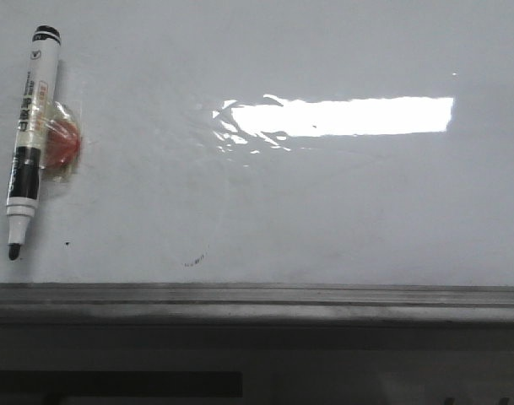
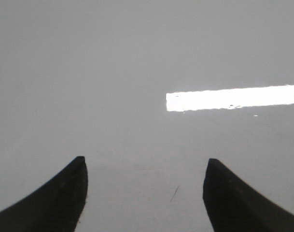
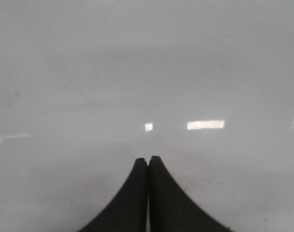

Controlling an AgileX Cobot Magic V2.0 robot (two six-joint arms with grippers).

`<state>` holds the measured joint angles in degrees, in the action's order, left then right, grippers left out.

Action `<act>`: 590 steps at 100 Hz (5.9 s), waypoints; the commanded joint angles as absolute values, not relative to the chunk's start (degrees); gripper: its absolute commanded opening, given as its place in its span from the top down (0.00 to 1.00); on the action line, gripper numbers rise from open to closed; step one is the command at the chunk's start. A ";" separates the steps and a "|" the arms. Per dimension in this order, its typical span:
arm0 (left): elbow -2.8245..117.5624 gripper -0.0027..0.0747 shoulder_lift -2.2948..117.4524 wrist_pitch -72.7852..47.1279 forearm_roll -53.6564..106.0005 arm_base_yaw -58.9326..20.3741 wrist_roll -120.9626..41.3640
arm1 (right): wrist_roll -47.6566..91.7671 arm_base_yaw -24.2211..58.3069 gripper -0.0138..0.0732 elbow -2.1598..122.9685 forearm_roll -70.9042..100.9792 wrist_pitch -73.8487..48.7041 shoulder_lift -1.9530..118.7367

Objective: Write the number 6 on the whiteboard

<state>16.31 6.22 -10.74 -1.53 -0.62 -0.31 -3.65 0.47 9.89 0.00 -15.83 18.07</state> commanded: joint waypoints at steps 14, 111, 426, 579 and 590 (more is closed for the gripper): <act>18.00 0.34 10.77 -2.84 1.30 -6.09 -1.11 | -3.51 0.79 0.91 12.07 0.00 -11.03 18.85; 18.00 0.34 43.59 11.59 11.92 -39.49 -0.68 | -3.51 0.79 0.91 12.07 0.00 -10.69 18.85; 22.95 0.59 49.07 2.38 -21.26 -57.36 0.00 | 0.00 61.51 0.91 44.94 7.15 -5.20 64.24; 22.95 0.39 25.47 -2.81 -12.53 -31.17 8.33 | -1.66 46.48 0.91 53.50 8.89 -23.33 70.73; 22.95 0.39 25.47 -2.81 -12.53 -31.17 8.33 | -1.79 45.86 0.91 52.52 7.27 -25.21 68.55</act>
